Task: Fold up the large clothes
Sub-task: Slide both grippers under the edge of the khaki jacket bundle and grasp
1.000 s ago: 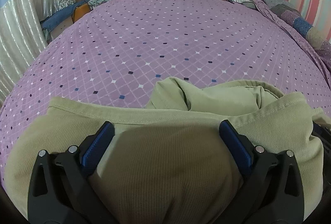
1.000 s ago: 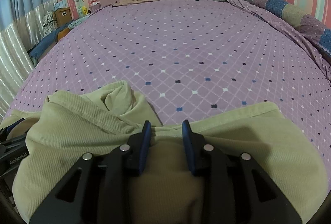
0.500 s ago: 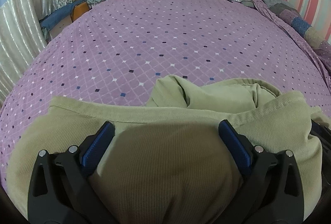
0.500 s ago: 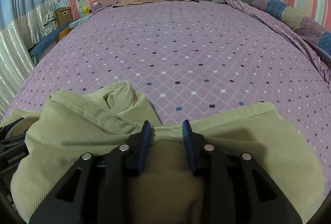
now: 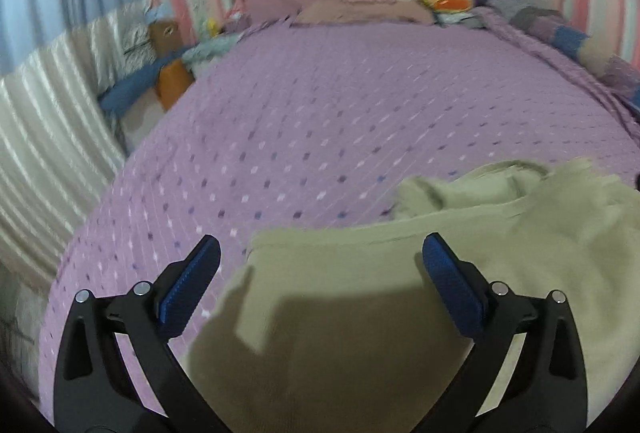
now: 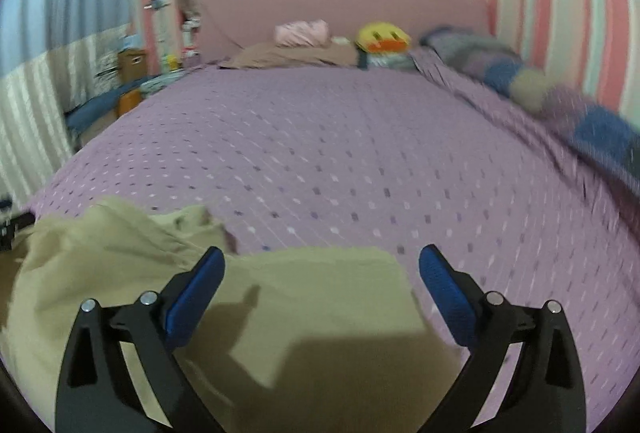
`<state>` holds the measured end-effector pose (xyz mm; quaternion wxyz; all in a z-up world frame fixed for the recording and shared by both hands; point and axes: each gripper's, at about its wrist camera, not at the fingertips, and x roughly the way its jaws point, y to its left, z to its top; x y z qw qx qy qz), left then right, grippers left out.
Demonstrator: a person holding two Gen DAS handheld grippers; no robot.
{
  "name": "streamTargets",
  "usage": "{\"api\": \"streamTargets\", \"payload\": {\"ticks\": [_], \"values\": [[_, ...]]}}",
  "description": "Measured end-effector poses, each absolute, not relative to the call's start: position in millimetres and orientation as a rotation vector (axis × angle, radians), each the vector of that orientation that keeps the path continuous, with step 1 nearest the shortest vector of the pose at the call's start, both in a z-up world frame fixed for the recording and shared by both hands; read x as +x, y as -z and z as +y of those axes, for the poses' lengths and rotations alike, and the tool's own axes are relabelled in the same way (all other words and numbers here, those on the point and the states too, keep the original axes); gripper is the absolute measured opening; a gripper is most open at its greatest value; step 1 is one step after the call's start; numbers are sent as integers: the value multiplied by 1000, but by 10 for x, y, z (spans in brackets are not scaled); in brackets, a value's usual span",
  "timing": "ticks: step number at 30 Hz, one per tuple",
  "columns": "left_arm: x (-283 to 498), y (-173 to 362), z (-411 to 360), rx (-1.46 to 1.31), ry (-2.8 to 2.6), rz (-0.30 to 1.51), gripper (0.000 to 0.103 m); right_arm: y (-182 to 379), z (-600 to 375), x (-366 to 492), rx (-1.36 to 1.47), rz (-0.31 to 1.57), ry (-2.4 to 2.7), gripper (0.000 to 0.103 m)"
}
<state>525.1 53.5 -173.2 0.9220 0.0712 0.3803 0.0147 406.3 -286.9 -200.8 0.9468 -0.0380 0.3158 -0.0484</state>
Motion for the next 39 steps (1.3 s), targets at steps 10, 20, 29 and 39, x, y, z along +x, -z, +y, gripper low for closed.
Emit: {"api": "streamTargets", "payload": {"ticks": [10, 20, 29, 39], "values": [[5188, 2083, 757, 44, 7, 755, 100, 2409, -2978, 4126, -31, 642, 118, 101], [5060, 2208, 850, -46, 52, 676, 100, 2490, -2908, 4048, -50, 584, 140, 101], [4920, 2190, 901, -83, 73, 604, 100, 2514, -2962, 3998, -11, 525, 124, 101], [4934, 2227, 857, -97, 84, 609, 100, 2551, -2946, 4008, -11, 505, 124, 101]]}}
